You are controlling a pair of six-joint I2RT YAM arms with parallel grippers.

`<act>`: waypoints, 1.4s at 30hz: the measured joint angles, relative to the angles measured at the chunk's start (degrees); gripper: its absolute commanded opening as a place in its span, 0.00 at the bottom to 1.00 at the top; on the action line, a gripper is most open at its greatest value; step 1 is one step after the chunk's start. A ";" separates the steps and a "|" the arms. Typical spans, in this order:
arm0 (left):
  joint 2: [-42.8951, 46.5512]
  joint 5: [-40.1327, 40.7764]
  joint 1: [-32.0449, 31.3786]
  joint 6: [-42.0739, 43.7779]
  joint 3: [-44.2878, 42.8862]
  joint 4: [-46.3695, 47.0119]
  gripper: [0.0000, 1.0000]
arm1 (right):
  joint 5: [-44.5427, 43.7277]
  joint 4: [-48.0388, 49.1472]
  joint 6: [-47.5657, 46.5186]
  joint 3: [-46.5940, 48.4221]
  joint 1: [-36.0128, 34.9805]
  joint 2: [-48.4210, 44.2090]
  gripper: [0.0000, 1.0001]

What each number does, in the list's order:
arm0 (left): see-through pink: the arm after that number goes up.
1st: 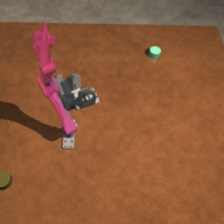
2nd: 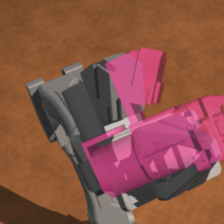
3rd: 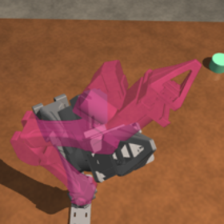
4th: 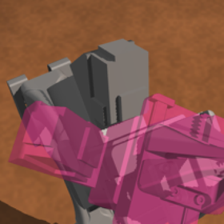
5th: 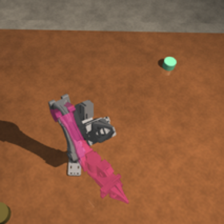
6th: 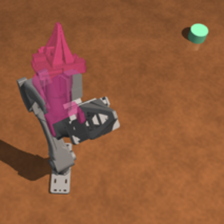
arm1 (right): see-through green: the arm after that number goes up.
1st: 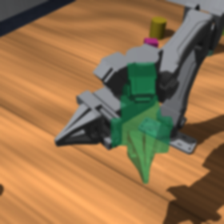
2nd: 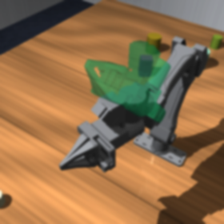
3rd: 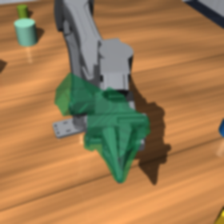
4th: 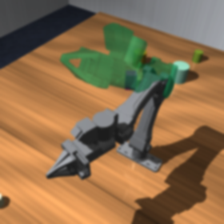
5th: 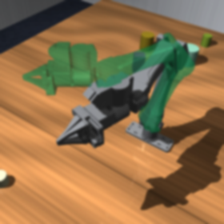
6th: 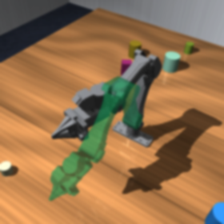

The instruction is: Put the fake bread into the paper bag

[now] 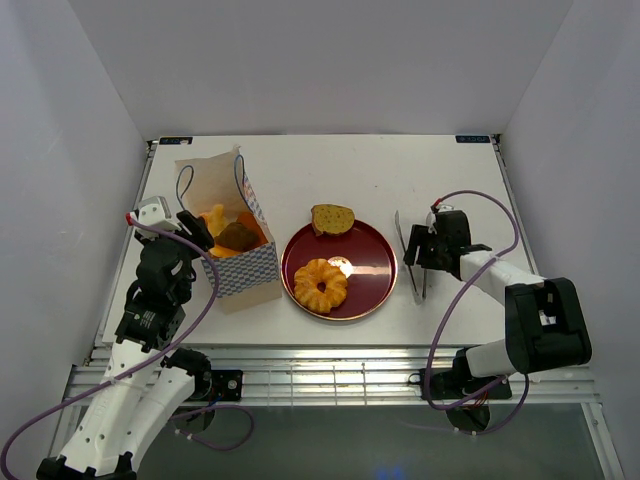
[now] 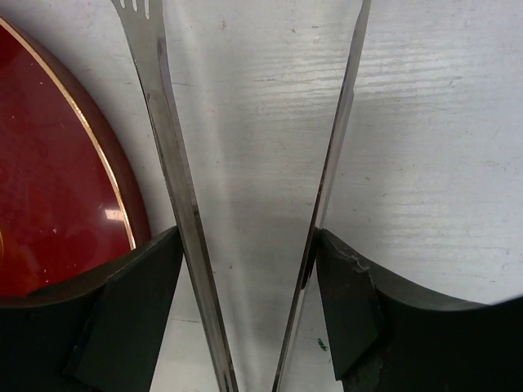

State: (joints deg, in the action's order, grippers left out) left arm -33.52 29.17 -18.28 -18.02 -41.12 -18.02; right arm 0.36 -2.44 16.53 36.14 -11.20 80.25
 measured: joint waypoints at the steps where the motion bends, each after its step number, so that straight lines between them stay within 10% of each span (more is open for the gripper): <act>1: 0.00 0.07 -0.04 0.00 0.00 0.00 0.70 | 0.17 -0.76 0.00 0.52 0.00 0.00 0.72; 15: -2.10 5.70 -0.28 0.52 0.02 1.40 0.21 | 5.77 -7.28 0.98 6.75 0.00 -4.74 0.72; 25: -10.54 7.32 0.11 2.62 -1.57 6.54 0.15 | 9.05 -9.60 0.70 7.69 0.00 -7.80 0.73; 31: -20.15 6.08 3.69 3.30 -5.01 9.94 0.27 | 10.60 -10.19 -0.28 7.72 0.00 -8.00 0.73; 42: -22.80 -3.21 10.21 2.32 -8.52 8.85 0.82 | 12.50 -11.32 -0.85 8.70 0.00 -8.68 0.74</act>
State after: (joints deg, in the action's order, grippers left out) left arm -56.31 25.96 -8.08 -15.70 -49.65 -9.17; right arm 12.86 -13.76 15.68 44.84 -11.20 71.57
